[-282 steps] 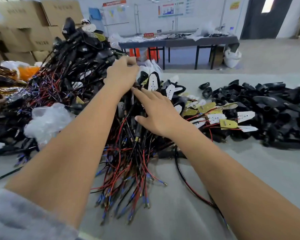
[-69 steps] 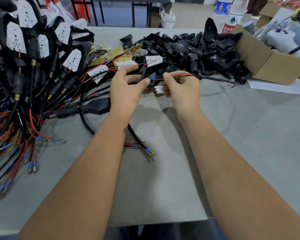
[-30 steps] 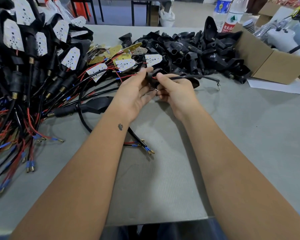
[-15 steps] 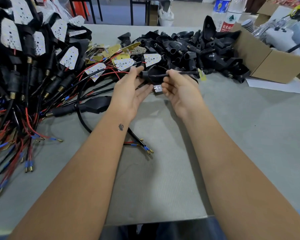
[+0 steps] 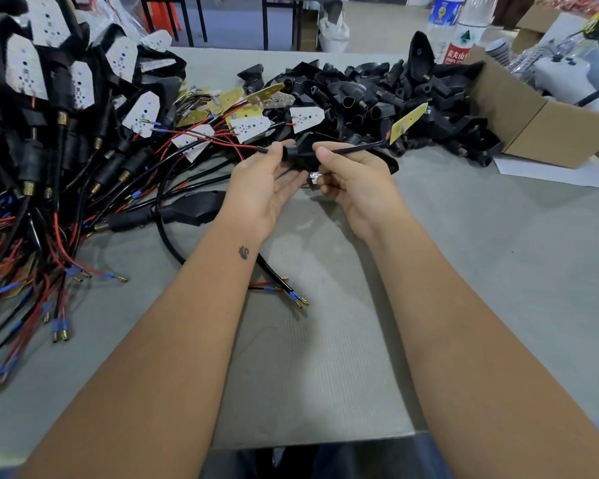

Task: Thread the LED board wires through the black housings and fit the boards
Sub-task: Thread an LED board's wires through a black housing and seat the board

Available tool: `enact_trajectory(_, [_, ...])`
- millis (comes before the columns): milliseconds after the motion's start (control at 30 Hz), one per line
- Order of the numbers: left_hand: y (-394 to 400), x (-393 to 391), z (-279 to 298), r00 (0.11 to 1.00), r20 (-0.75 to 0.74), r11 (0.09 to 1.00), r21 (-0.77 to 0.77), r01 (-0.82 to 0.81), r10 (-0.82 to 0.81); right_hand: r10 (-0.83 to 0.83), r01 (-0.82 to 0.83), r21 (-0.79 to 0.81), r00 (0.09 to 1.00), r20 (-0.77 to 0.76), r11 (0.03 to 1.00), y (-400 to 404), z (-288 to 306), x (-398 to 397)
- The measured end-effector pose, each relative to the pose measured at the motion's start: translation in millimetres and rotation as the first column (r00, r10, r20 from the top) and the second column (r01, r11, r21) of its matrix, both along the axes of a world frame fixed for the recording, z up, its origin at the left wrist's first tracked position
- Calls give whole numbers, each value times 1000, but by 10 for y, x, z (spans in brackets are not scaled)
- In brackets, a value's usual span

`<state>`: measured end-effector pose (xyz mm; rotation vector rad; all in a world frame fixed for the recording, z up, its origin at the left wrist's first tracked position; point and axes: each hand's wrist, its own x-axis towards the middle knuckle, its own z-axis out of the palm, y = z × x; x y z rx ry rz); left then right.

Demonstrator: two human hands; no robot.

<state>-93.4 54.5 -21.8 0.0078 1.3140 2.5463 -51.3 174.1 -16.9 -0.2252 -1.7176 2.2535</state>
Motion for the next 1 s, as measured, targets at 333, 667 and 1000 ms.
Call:
enact_trajectory(333, [-3,30,23,999,-19,999,-23,28,-29,-90,91,-59,996,24,994,37,-26,-41])
enact_trajectory(667, [-48,-29,15,986,-24,986,29,-165,166,-70,72,-138,997,20,988,9,34,-33])
enact_trajectory(1000, [-7,-9,17,996,-50,991,-109,-83,77,-228,223,179,974,10,958,17,-31,-34])
